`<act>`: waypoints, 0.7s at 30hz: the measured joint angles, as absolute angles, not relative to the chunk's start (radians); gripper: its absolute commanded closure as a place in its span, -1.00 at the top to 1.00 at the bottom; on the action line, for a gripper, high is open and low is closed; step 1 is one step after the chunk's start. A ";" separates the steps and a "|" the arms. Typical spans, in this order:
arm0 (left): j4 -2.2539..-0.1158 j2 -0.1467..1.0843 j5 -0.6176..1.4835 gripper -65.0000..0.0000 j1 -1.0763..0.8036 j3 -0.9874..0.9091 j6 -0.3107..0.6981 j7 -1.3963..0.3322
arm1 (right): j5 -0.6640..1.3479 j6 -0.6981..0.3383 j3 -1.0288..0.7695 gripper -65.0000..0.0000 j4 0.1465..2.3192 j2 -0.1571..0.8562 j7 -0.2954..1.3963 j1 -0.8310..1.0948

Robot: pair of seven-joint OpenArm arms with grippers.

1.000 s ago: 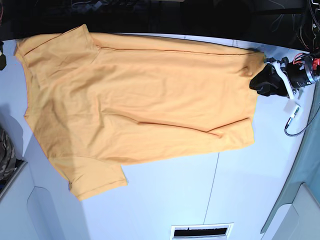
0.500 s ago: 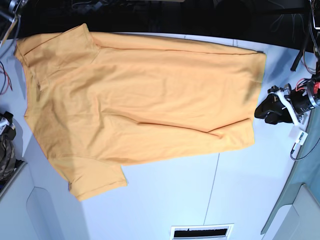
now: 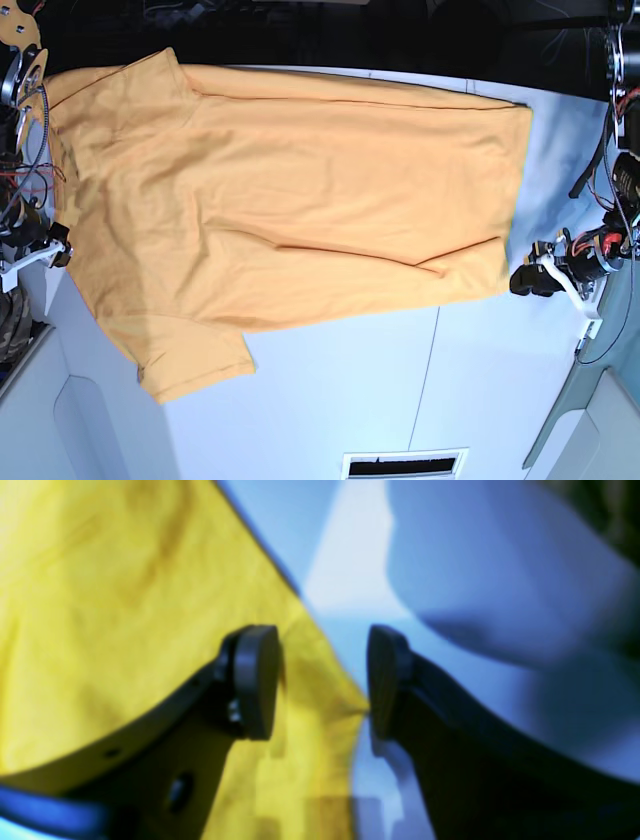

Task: Layout the t-shirt on the table in an organized manner, then fold the t-shirt properly
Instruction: 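Grasp the shirt hem edge with both grippers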

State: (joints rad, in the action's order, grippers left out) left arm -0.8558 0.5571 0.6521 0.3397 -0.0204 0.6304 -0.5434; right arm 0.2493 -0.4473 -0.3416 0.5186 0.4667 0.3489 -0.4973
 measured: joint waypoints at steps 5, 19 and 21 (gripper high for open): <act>-0.643 0.485 0.567 0.07 0.444 -0.020 0.630 -0.468 | 0.294 -0.512 -0.342 -0.10 0.514 0.463 0.352 -0.496; -0.559 0.418 0.493 -1.00 0.458 -0.022 0.621 -0.397 | 0.319 -0.565 -0.342 -0.61 0.522 0.413 0.360 -0.501; -0.565 0.422 0.493 -1.00 0.464 -0.022 0.633 -0.425 | 0.317 -0.565 -0.342 -0.89 0.540 0.415 0.363 -0.496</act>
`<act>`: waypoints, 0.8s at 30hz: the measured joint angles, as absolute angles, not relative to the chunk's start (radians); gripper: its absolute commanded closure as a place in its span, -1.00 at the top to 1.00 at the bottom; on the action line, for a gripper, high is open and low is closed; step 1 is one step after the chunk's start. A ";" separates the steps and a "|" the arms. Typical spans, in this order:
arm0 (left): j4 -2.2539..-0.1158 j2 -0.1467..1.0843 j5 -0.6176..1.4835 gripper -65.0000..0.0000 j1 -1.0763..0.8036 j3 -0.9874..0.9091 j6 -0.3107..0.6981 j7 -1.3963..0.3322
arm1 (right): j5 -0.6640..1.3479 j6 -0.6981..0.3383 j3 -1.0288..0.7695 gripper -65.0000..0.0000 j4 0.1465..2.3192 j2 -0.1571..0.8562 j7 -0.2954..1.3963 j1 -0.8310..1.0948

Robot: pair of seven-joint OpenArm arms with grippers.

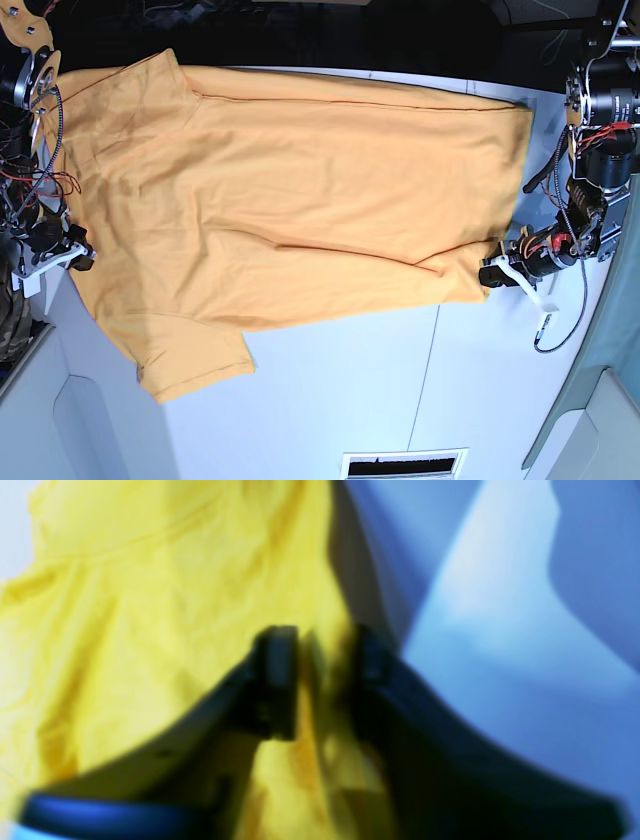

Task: Layout the t-shirt on the table in an organized manner, then fold the t-shirt properly
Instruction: 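Grasp the shirt hem edge with both grippers, then fold the shirt lengthwise, lifting the hem edge over onto the collar edge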

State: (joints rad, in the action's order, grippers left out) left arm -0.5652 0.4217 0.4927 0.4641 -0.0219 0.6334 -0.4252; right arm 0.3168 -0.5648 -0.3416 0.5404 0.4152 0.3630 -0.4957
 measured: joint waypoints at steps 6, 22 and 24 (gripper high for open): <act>-0.710 0.458 0.619 -1.00 0.486 -0.021 0.679 -0.575 | 0.319 -0.565 -0.342 -1.00 0.678 0.430 0.390 -0.497; -1.000 0.602 1.100 -1.00 0.355 -0.018 0.690 -1.069 | 0.486 -0.560 -0.413 -1.00 1.022 0.482 0.612 -0.255; -1.007 0.615 1.102 -1.00 0.302 -0.018 0.690 -1.072 | 0.498 -0.564 -0.444 -1.00 1.045 0.479 0.610 -0.195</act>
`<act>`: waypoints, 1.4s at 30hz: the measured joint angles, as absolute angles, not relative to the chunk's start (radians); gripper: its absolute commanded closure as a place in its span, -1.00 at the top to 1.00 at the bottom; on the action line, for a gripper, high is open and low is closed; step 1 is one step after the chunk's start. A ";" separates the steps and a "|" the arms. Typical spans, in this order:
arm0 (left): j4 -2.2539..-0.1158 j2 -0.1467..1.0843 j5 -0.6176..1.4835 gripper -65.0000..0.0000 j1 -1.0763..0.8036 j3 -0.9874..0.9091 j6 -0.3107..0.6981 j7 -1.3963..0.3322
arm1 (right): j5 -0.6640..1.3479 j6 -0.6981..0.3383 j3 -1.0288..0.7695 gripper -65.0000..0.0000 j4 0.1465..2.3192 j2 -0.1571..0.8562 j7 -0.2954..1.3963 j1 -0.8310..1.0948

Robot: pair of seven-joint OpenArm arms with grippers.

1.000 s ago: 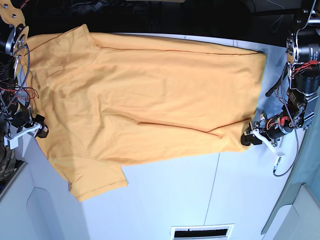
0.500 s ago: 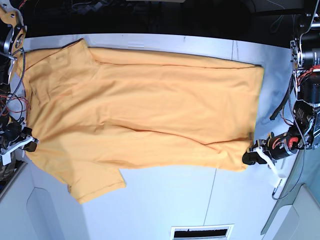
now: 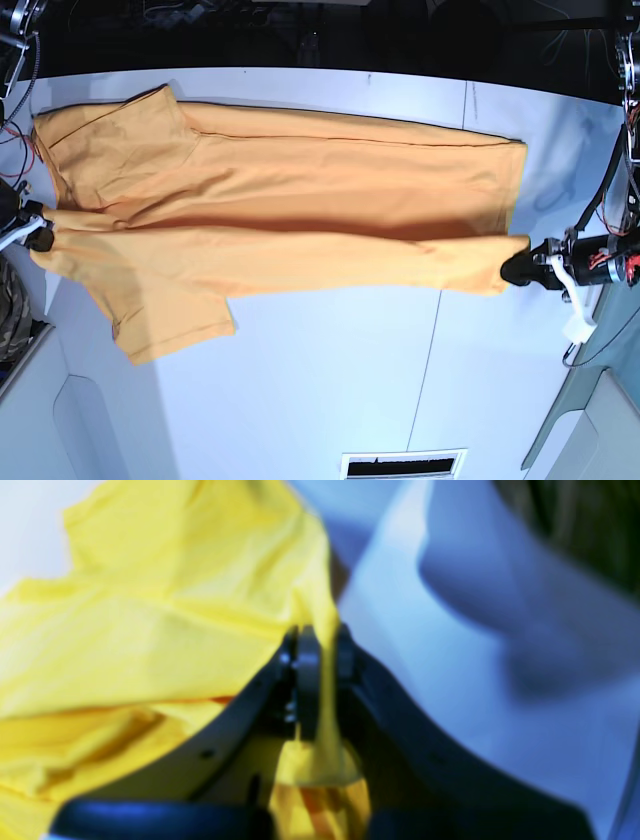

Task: Layout the t-shirt on the table in an organized manner, then fold the t-shirt properly
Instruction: 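Fold the shirt lengthwise, lifting the hem edge over onto the collar edge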

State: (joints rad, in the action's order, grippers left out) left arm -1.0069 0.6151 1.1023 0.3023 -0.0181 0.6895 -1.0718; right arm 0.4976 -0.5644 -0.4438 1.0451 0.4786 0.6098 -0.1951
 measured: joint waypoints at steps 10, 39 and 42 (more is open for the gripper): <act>-1.007 0.595 1.082 -1.00 0.194 -0.018 0.689 -1.004 | 0.520 -0.559 -0.484 0.12 1.043 0.471 0.515 -0.038; -1.008 0.590 1.013 -1.00 0.186 -0.018 0.689 -0.979 | 0.314 -0.545 -0.085 0.14 0.455 0.440 0.224 -0.549; -1.008 0.585 1.005 -1.00 0.186 -0.018 0.689 -0.979 | 0.318 -0.574 -0.084 0.14 0.477 0.400 0.228 -0.549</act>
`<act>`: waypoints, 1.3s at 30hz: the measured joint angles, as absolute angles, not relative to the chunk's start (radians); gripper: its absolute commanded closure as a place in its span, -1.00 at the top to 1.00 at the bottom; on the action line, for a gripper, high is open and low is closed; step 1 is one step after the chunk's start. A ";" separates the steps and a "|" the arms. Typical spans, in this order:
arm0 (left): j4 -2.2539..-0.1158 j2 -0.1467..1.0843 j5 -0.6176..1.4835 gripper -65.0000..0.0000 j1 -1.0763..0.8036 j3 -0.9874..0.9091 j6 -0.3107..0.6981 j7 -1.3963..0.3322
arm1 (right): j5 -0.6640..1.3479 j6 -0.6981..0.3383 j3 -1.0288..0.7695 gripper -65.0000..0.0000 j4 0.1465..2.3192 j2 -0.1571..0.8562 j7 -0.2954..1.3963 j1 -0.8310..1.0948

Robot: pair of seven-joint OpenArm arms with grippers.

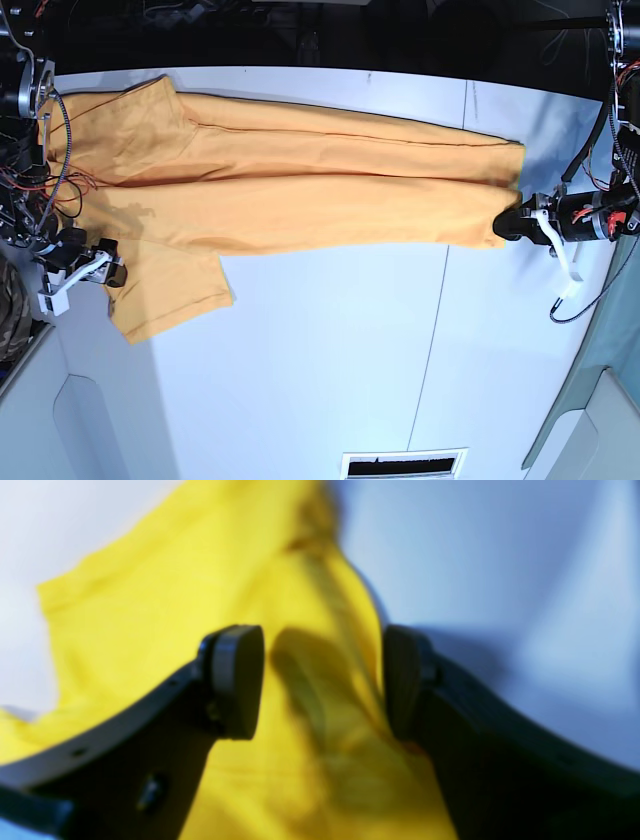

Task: Layout the t-shirt on the table in an organized manner, then fold the t-shirt properly
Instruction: 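Fold the shirt lengthwise, lifting the hem edge over onto the collar edge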

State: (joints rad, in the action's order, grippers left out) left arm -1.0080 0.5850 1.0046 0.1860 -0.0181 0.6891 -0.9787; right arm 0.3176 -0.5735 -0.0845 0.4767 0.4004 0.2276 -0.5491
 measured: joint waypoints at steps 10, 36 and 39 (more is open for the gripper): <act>-1.008 0.582 0.984 -1.00 0.186 -0.018 0.689 -0.979 | 0.308 -0.572 -0.083 -0.89 0.633 0.310 0.362 -0.546; -1.146 0.704 1.188 -1.00 0.097 -0.017 0.690 -1.213 | 0.749 -0.572 -0.472 -1.00 1.550 0.460 0.827 0.118; -1.146 0.706 1.180 -1.00 0.091 -0.017 0.690 -1.216 | 0.754 -0.573 -0.483 -1.00 1.613 0.460 0.820 0.203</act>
State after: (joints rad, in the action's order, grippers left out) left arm -1.1461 0.7063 1.1801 0.0914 -0.0170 0.6895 -1.2156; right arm 0.7540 -0.5732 -0.4831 1.6127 0.4599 0.8204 0.2031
